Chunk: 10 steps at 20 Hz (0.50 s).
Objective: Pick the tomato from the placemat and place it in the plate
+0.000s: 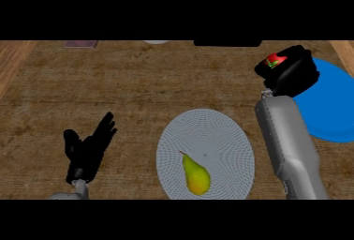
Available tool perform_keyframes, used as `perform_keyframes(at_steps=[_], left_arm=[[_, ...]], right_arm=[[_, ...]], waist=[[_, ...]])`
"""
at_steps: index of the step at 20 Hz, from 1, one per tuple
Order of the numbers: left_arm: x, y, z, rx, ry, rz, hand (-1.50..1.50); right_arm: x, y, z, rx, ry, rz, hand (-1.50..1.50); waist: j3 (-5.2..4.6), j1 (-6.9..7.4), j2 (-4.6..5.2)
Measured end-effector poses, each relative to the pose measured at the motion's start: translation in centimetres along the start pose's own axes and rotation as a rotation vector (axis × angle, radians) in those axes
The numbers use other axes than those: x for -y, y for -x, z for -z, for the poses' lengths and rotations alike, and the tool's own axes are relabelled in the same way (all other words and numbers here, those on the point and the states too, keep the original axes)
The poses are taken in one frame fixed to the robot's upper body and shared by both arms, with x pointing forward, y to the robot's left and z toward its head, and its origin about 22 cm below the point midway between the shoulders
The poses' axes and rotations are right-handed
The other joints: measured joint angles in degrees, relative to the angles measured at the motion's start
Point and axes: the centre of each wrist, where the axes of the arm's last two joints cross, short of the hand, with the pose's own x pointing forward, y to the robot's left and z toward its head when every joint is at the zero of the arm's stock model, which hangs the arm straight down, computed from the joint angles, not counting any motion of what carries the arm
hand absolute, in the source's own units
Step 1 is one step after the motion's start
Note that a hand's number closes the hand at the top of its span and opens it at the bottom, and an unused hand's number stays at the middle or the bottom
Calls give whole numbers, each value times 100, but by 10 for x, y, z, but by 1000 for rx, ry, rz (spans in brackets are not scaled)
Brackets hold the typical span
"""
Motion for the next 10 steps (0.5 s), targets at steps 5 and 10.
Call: perform_keyframes(at_steps=[5,10], left_arm=[[0,-1,-2,-6,-5,4,0],[-3,2,-3,-5,-4,1,0]], right_arm=[[-6,39,33,-65,107,-37,150],[-10,81,70,-137,154,-51,150]], waist=[[-4,-29,-6],[1,-32,-10]])
